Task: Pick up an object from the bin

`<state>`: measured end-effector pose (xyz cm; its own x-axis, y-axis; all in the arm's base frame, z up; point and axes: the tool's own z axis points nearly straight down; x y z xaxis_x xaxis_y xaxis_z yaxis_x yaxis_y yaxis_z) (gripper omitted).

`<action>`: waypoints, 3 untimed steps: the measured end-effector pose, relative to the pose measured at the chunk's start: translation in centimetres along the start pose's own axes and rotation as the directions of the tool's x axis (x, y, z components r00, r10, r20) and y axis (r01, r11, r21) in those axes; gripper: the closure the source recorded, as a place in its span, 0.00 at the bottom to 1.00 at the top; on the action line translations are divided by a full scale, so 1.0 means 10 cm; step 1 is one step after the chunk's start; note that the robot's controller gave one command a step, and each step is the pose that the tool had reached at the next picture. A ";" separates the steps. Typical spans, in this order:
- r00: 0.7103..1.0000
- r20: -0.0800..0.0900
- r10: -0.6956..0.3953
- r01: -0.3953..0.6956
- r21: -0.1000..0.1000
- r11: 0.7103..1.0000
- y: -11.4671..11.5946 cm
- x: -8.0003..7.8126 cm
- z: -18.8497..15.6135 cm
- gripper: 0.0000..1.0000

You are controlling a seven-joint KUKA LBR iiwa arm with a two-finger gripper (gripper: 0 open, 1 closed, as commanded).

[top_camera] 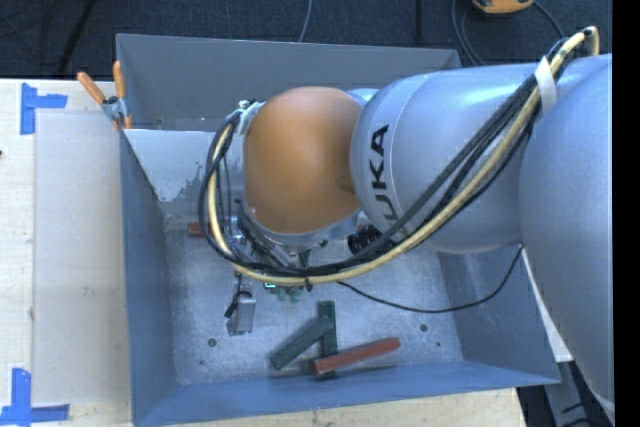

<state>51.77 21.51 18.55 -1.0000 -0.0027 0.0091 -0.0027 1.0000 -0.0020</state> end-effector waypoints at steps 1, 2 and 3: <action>1.000 0.007 0.004 -0.004 -0.002 1.000 -0.01 -0.02 -0.04 0.00; 1.000 0.007 0.002 -0.002 -0.002 1.000 -0.01 -0.02 -0.04 0.00; 0.975 0.011 -0.221 0.221 0.000 0.975 -0.08 0.04 0.47 0.00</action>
Offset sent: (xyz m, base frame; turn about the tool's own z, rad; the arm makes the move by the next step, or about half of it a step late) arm 0.0625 -0.0882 -0.0421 -0.2355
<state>51.37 20.68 13.86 -0.9748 -0.2232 -0.0020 -0.2232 0.9748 0.0002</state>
